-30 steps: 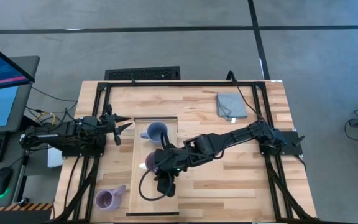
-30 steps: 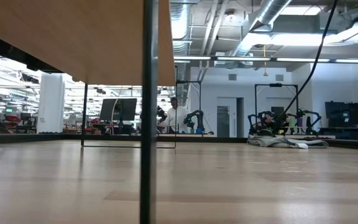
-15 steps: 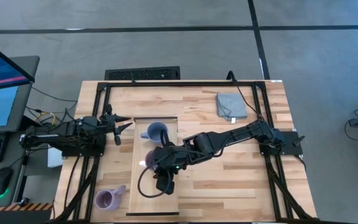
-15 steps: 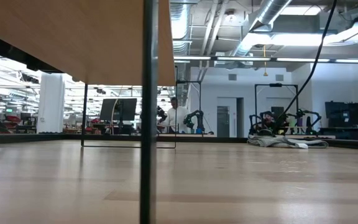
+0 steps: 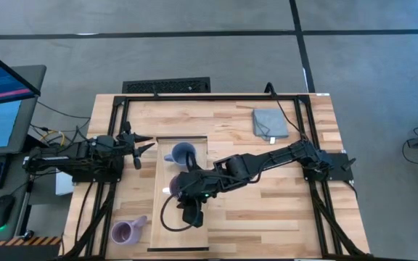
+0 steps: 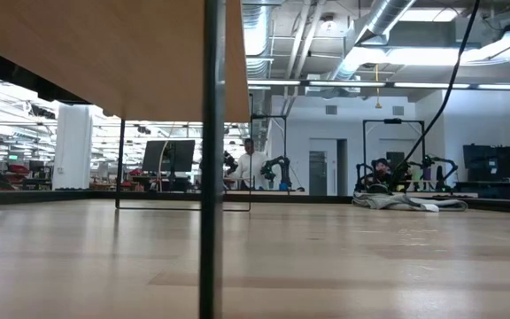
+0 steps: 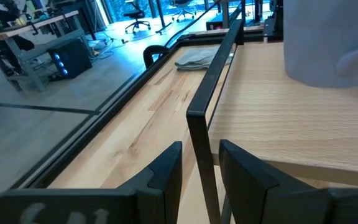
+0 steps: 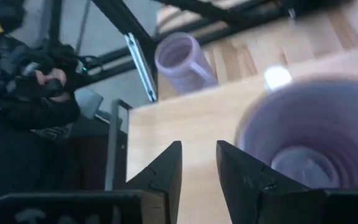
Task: Stack small to large cups/mugs on shelf
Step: Put the purple patterned mug on the shelf
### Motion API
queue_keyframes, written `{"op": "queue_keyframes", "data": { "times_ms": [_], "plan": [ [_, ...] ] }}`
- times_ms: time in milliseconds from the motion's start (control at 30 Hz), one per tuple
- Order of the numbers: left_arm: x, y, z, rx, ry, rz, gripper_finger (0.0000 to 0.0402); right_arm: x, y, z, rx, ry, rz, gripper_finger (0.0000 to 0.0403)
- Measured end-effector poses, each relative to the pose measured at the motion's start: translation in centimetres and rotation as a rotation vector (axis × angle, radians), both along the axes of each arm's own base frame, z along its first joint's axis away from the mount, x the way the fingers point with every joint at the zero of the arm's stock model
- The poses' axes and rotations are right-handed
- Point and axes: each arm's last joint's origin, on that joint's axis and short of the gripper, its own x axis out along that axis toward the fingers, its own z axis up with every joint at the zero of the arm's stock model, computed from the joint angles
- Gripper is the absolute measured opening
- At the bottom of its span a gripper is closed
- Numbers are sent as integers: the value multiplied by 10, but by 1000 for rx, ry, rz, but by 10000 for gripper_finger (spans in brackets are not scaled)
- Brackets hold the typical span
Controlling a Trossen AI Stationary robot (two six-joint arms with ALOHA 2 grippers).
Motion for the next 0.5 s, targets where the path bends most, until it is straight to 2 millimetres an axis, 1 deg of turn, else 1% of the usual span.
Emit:
{"op": "queue_keyframes", "data": {
  "times_ms": [100, 200, 367, 500],
  "plan": [
    [0, 0, 0, 0, 1, 0, 98, -1, 4, 8, -10, -67, 34, 123],
    [0, 0, 0, 0, 1, 0, 98, -5, 5, 15, -17, -91, 31, 123],
    [0, 0, 0, 0, 1, 0, 98, -13, -2, 8, -90, 22, -44, 123],
    [0, 0, 0, 0, 1, -1, 98, -20, -5, 10, -133, 65, -78, 123]
  ]
}}
